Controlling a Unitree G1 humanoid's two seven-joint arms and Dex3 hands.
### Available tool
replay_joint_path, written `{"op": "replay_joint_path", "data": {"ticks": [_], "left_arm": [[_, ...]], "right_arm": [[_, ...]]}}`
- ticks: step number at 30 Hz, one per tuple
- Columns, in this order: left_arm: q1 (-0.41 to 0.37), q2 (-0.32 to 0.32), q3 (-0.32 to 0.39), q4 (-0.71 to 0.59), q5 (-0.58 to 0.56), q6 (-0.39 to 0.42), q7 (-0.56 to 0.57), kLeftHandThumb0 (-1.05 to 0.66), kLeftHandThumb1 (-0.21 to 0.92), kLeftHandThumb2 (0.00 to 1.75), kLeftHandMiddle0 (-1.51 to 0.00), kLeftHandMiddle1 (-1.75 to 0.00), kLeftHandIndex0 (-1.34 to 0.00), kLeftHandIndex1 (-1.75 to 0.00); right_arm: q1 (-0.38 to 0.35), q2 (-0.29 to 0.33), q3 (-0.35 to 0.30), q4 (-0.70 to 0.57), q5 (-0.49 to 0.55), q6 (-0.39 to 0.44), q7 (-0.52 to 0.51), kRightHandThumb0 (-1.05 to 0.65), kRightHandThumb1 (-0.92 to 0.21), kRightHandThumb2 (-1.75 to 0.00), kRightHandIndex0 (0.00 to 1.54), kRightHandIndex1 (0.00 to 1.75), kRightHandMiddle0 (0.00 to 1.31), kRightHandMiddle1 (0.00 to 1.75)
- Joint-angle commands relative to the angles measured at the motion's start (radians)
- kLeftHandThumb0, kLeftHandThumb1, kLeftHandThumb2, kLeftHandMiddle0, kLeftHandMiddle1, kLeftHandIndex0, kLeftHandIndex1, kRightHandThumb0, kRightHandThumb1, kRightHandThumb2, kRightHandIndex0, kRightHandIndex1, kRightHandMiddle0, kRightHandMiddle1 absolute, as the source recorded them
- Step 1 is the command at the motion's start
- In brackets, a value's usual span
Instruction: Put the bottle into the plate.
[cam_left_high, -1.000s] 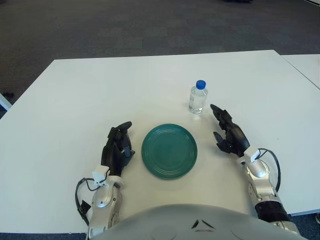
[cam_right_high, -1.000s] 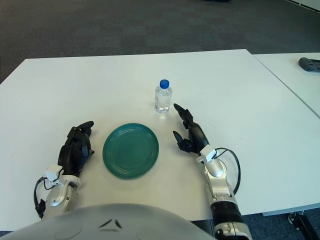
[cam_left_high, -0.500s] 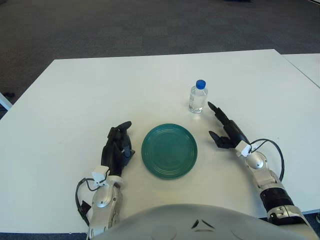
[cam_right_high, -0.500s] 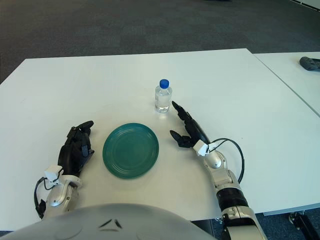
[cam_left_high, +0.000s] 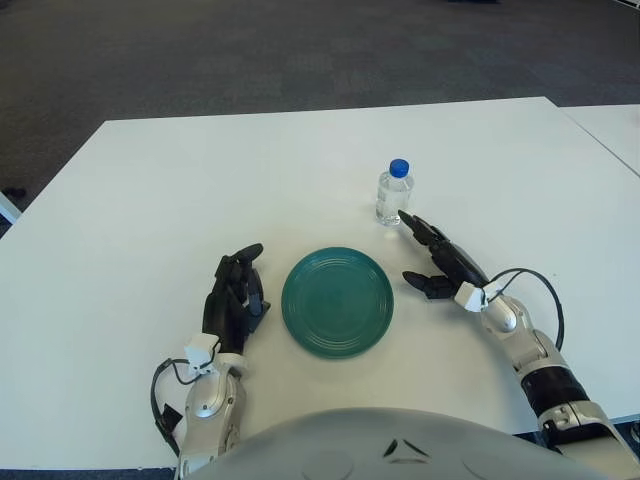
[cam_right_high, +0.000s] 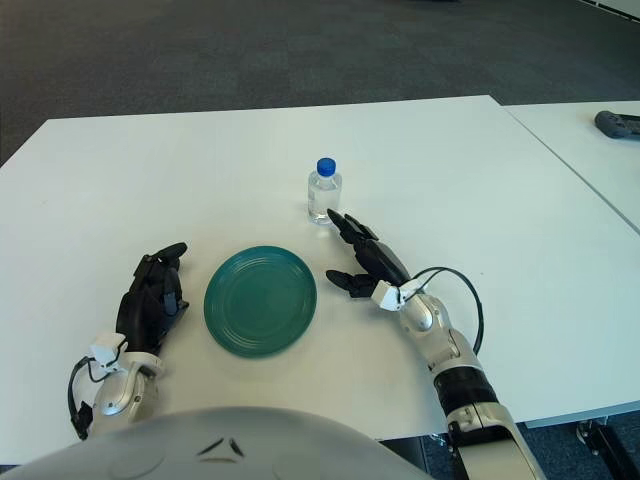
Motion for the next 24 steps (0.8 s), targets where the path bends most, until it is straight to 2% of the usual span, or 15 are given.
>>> {"op": "replay_joint_path", "data": {"ticks": [1, 5, 10, 18, 22, 24], "left_arm": [[-0.003, 0.004, 0.000, 0.015, -0.002, -0.011, -0.008, -0.74, 0.92, 0.76, -0.51, -0.42, -0.21, -0.96], [-0.004, 0.002, -0.001, 0.017, -0.004, -0.015, -0.009, -0.73, 0.92, 0.76, -0.52, -0.42, -0.21, -0.96], [-0.001, 0.002, -0.002, 0.018, 0.000, -0.021, -0.009, -0.71, 0.92, 0.77, -0.52, -0.41, -0.20, -0.96], [0.003, 0.003, 0.003, 0.021, -0.009, -0.029, -0.014, -0.68, 0.92, 0.80, -0.51, -0.39, -0.20, -0.96], [0.003, 0.005, 0.006, 0.028, -0.018, -0.034, -0.021, -0.66, 0.92, 0.80, -0.51, -0.38, -0.20, -0.96], [0.002, 0.006, 0.008, 0.033, -0.020, -0.037, -0.023, -0.66, 0.92, 0.81, -0.51, -0.38, -0.20, -0.96]], "right_arm": [[-0.035, -0.010, 0.018, 0.029, -0.031, -0.025, -0.050, -1.05, -0.92, -0.80, 0.00, 0.00, 0.00, 0.00], [-0.050, -0.009, 0.036, 0.059, -0.006, -0.047, -0.044, -1.05, -0.92, -0.80, 0.00, 0.00, 0.00, 0.00], [-0.065, 0.006, 0.050, 0.091, 0.083, -0.079, 0.020, -1.05, -0.92, -0.76, 0.00, 0.00, 0.00, 0.00], [-0.071, 0.007, 0.047, 0.093, 0.114, -0.118, 0.021, -1.05, -0.92, -0.75, 0.00, 0.00, 0.00, 0.00], [-0.065, 0.012, 0.034, 0.139, 0.221, -0.173, 0.077, -1.05, -0.92, -0.78, 0.00, 0.00, 0.00, 0.00], [-0.058, 0.041, 0.036, 0.158, 0.353, -0.188, 0.168, -1.05, -0.92, -0.78, 0.00, 0.00, 0.00, 0.00]]}}
